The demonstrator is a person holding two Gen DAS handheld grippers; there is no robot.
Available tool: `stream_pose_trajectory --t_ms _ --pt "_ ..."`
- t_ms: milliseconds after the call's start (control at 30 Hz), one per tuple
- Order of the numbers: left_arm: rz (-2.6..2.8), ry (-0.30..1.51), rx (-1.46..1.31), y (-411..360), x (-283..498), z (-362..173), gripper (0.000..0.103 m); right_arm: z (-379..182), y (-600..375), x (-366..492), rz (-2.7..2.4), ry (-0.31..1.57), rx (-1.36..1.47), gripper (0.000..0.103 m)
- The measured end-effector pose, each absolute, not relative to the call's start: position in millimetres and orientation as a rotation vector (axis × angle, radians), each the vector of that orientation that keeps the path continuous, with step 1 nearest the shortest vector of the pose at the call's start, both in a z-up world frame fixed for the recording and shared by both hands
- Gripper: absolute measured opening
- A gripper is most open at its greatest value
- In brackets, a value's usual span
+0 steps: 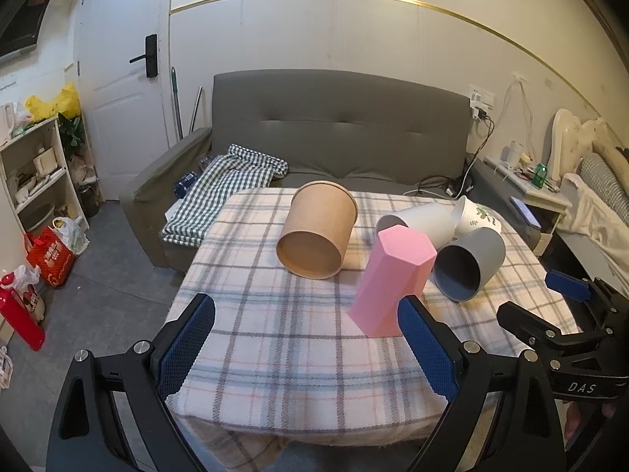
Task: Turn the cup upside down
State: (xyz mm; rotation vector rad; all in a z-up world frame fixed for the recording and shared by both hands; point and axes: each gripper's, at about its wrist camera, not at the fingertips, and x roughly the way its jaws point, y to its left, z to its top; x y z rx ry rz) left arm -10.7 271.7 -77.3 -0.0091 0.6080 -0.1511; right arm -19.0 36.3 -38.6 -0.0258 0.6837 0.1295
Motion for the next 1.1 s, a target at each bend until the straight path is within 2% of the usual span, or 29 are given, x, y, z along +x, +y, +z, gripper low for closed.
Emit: stream_pose_trajectory --t_ms 1100 --pt "-0.159 0.617 0.013 267.9 -12.8 -79.2 0.097 -38.2 39.5 -19.7 0.13 0.69 -0.03 0.103"
